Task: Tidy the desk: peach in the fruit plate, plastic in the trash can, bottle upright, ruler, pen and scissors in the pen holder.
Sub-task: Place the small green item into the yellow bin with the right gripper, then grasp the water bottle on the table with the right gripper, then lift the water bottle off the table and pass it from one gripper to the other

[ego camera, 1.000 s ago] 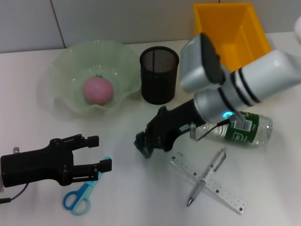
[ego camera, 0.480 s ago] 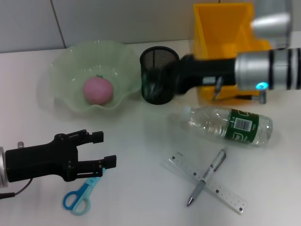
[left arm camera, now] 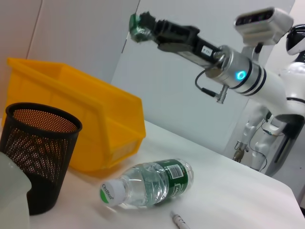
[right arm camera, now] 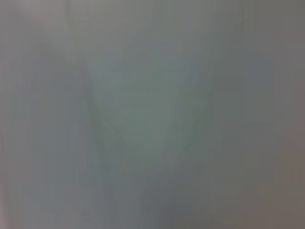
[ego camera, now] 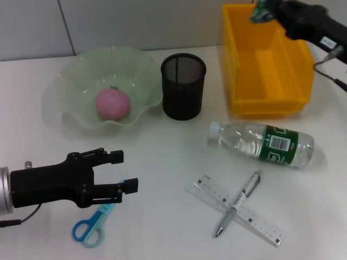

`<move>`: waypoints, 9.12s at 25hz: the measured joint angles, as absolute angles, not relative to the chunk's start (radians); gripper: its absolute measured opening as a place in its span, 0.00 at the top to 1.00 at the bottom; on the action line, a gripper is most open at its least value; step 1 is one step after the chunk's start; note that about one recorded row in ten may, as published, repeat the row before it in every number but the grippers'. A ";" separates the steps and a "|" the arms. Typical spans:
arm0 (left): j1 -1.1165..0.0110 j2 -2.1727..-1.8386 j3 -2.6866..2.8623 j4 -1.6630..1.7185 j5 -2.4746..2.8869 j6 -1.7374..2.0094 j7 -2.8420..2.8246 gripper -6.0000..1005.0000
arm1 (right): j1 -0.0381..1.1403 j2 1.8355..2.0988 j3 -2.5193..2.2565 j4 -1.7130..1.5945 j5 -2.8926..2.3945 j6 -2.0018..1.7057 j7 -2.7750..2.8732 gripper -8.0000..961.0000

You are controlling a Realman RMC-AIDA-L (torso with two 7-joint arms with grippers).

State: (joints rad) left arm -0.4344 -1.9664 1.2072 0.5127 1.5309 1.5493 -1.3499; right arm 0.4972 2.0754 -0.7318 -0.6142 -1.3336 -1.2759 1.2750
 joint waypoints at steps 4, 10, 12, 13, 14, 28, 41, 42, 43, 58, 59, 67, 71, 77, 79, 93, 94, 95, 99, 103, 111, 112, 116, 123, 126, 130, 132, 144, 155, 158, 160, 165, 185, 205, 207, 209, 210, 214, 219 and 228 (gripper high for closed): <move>-0.434 -1.968 1.207 0.514 1.531 1.551 -1.350 0.13 | 0.506 2.076 -0.661 -0.561 -1.332 -1.193 1.222 0.93; -0.437 -1.970 1.207 0.514 1.531 1.554 -1.350 0.13 | 0.532 2.075 -0.667 -0.541 -1.339 -1.059 1.217 0.90; -0.437 -1.970 1.207 0.514 1.531 1.555 -1.350 0.13 | 0.540 2.075 -0.667 -0.539 -1.348 -1.052 1.217 0.87; -0.437 -1.970 1.207 0.514 1.531 1.554 -1.350 0.13 | 0.544 2.075 -0.668 -0.538 -1.352 -1.046 1.217 0.85; -0.437 -1.970 1.207 0.514 1.531 1.554 -1.350 0.13 | 0.544 2.075 -0.668 -0.538 -1.352 -1.046 1.217 0.83; -0.439 -1.977 1.204 0.511 1.531 1.555 -1.350 0.13 | 0.548 2.075 -0.663 -0.531 -1.349 -1.033 1.219 0.28; -0.430 -1.987 1.198 0.511 1.531 1.557 -1.350 0.13 | 0.519 2.076 -0.654 -0.553 -1.344 -1.186 1.257 0.26; -0.429 -1.988 1.198 0.511 1.531 1.557 -1.350 0.13 | 0.513 2.076 -0.654 -0.562 -1.343 -1.211 1.271 0.26; -0.428 -1.990 1.198 0.511 1.531 1.557 -1.350 0.13 | 0.506 2.076 -0.653 -0.572 -1.342 -1.234 1.286 0.26; -0.422 -1.993 1.199 0.506 1.531 1.562 -1.350 0.13 | 0.418 2.053 -0.662 -0.706 -1.341 -1.504 1.523 0.25; -0.422 -1.993 1.199 0.506 1.531 1.562 -1.350 0.13 | 0.416 2.046 -0.663 -0.708 -1.345 -1.523 1.537 0.23; -0.418 -1.994 1.200 0.505 1.531 1.565 -1.347 0.13 | 0.420 1.972 -0.664 -0.730 -1.425 -1.672 1.663 0.17; -0.417 -1.997 1.203 0.505 1.531 1.565 -1.344 0.13 | 0.439 1.940 -0.664 -0.803 -1.542 -1.715 1.764 0.17; -0.417 -1.999 1.204 0.506 1.531 1.565 -1.344 0.13 | 0.486 1.926 -0.665 -0.967 -1.765 -1.770 1.924 0.17; -0.417 -1.999 1.204 0.506 1.531 1.567 -1.342 0.13 | 0.509 1.923 -0.666 -1.006 -1.849 -1.794 1.962 0.17; -0.419 -2.003 1.202 0.514 1.531 1.569 -1.347 0.13 | 0.660 1.911 -0.779 -1.046 -2.225 -1.868 2.016 0.17; -0.419 -2.003 1.200 0.514 1.531 1.569 -1.347 0.13 | 0.668 1.911 -0.788 -1.048 -2.243 -1.868 2.014 0.17; -0.419 -2.003 1.199 0.513 1.531 1.569 -1.347 0.13 | 0.678 1.911 -0.795 -1.049 -2.262 -1.868 2.012 0.17; -0.417 -2.003 1.198 0.512 1.531 1.569 -1.346 0.13 | 0.720 1.911 -0.839 -1.050 -2.346 -1.869 2.011 0.17; -0.417 -2.004 1.198 0.512 1.531 1.569 -1.339 0.13 | 0.769 1.917 -0.893 -1.051 -2.455 -1.869 2.015 0.17; -0.421 -2.005 1.198 0.514 1.530 1.569 -1.347 0.13 | 0.828 1.944 -0.961 -1.061 -2.599 -1.831 2.008 0.18; -0.421 -2.005 1.198 0.514 1.530 1.569 -1.347 0.13 | 0.831 1.945 -0.972 -1.062 -2.604 -1.822 2.007 0.18; -0.423 -2.006 1.198 0.514 1.527 1.569 -1.348 0.13 | 0.837 1.952 -1.024 -1.063 -2.638 -1.779 2.003 0.18; -0.425 -2.007 1.198 0.515 1.525 1.571 -1.363 0.13 | 0.839 1.979 -1.076 -1.057 -2.693 -1.711 1.985 0.18; -0.425 -2.007 1.198 0.515 1.525 1.571 -1.364 0.13 | 0.840 1.995 -1.086 -1.054 -2.722 -1.693 1.971 0.18; -0.423 -2.010 1.198 0.516 1.525 1.572 -1.365 0.13 | 0.839 2.019 -1.100 -1.055 -2.754 -1.663 1.957 0.18; -0.423 -2.011 1.198 0.515 1.525 1.572 -1.365 0.13 | 0.838 2.024 -1.102 -1.057 -2.758 -1.655 1.953 0.18; -0.424 -2.010 1.198 0.515 1.527 1.580 -1.365 0.13 | 0.832 2.046 -1.118 -1.040 -2.795 -1.609 1.944 0.18; -0.426 -2.005 1.198 0.515 1.529 1.588 -1.365 0.13 | 0.830 2.059 -1.134 -1.023 -2.812 -1.567 1.941 0.18; -0.426 -2.006 1.199 0.516 1.530 1.593 -1.362 0.13 | 0.829 2.060 -1.134 -1.014 -2.815 -1.560 1.940 0.18; -0.429 -2.007 1.199 0.517 1.531 1.594 -1.363 0.13 | 0.829 2.060 -1.134 -1.011 -2.816 -1.557 1.939 0.18; -0.431 -2.007 1.199 0.518 1.531 1.599 -1.365 0.13 | 0.829 2.060 -1.133 -0.986 -2.818 -1.532 1.931 0.18; -0.427 -2.008 1.198 0.519 1.531 1.605 -1.371 0.13 | 0.839 2.062 -1.144 -0.884 -2.829 -1.457 1.913 0.18; -0.425 -2.010 1.198 0.519 1.527 1.608 -1.373 0.13 | 0.844 2.062 -1.158 -0.851 -2.830 -1.421 1.904 0.18; -0.426 -2.009 1.198 0.519 1.526 1.608 -1.374 0.13 | 0.844 2.062 -1.158 -0.849 -2.830 -1.416 1.903 0.18; -0.426 -2.009 1.198 0.519 1.526 1.609 -1.375 0.13 | 0.844 2.062 -1.158 -0.845 -2.830 -1.410 1.902 0.18; -0.426 -2.009 1.198 0.519 1.526 1.609 -1.375 0.13 | 0.843 2.063 -1.158 -0.844 -2.830 -1.408 1.902 0.18; -0.426 -2.009 1.197 0.519 1.524 1.610 -1.379 0.13 | 0.832 2.068 -1.158 -0.851 -2.830 -1.405 1.898 0.18; -0.425 -2.007 1.196 0.518 1.524 1.611 -1.384 0.13 | 0.808 2.074 -1.158 -0.886 -2.821 -1.407 1.887 0.18; -0.423 -2.006 1.194 0.519 1.523 1.611 -1.382 0.13 | 0.766 2.075 -1.148 -0.974 -2.761 -1.454 1.874 0.18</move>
